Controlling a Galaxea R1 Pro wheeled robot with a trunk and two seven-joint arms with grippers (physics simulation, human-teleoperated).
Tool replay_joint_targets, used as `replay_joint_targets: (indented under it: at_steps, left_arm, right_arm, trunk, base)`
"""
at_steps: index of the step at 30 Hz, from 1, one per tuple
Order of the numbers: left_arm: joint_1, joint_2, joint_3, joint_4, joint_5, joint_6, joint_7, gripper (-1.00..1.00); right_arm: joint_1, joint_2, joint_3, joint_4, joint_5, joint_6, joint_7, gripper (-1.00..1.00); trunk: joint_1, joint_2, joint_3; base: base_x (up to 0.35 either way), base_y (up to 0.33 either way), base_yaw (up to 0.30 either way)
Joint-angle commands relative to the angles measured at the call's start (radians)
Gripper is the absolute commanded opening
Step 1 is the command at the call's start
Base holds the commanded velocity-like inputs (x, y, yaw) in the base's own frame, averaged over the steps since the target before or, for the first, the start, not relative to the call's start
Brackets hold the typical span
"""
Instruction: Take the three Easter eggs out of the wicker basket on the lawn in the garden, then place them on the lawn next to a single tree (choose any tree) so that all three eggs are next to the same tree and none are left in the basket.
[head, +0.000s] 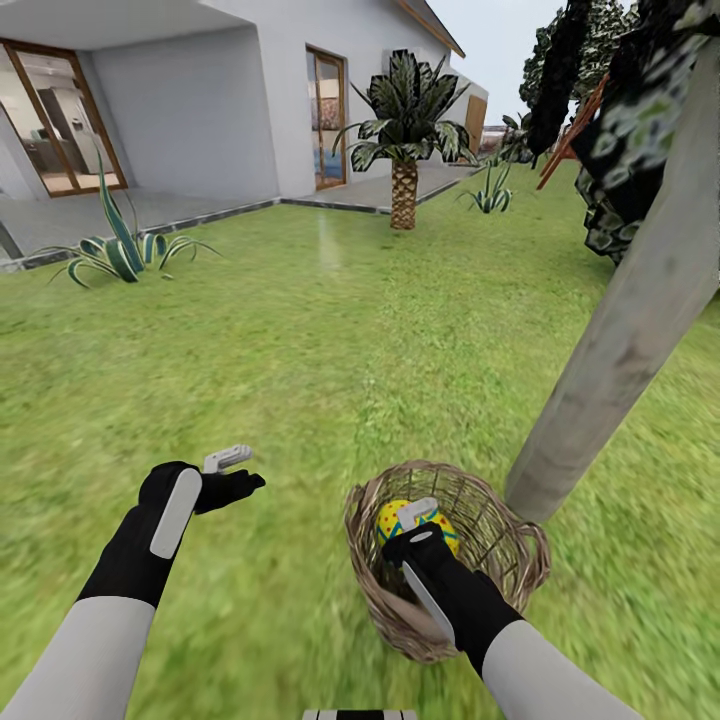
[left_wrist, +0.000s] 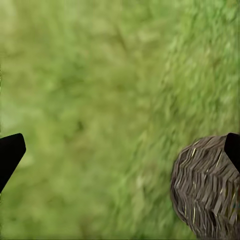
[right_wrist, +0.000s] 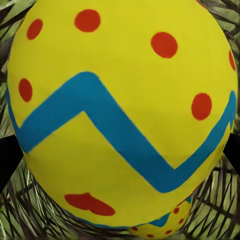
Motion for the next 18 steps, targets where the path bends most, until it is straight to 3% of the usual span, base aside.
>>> replay_joint_targets:
  at_steps: [1, 9, 15, 18]
  left_arm:
    - [0.000, 0.000, 0.000, -0.001, 0.010, 0.003, 0.009, 1.00]
    - [0.000, 0.000, 0.000, 0.000, 0.011, 0.003, 0.009, 1.00]
    - [0.000, 0.000, 0.001, 0.001, 0.011, 0.003, 0.009, 1.00]
    - [0.000, 0.000, 0.001, 0.001, 0.012, 0.003, 0.009, 1.00]
  right_arm:
    - [-0.001, -0.001, 0.005, -0.001, -0.011, 0.004, -0.009, -1.00]
    - [-0.001, -0.001, 0.005, 0.004, -0.012, 0.004, -0.009, -1.00]
    - [-0.001, -0.002, 0.003, 0.007, -0.014, 0.004, -0.010, -1.00]
    - [-0.001, -0.002, 0.003, 0.008, -0.014, 0.004, -0.011, -1.00]
  trunk:
    - [-0.004, 0.007, 0.002]
    - [-0.035, 0.063, 0.027]
    - [-0.058, 0.105, 0.046]
    - [-0.069, 0.126, 0.056]
  base:
    - [0.000, 0.000, 0.000]
    - [0.000, 0.000, 0.000]
    - [-0.262, 0.000, 0.000]
    - [-0.075, 0.000, 0.000]
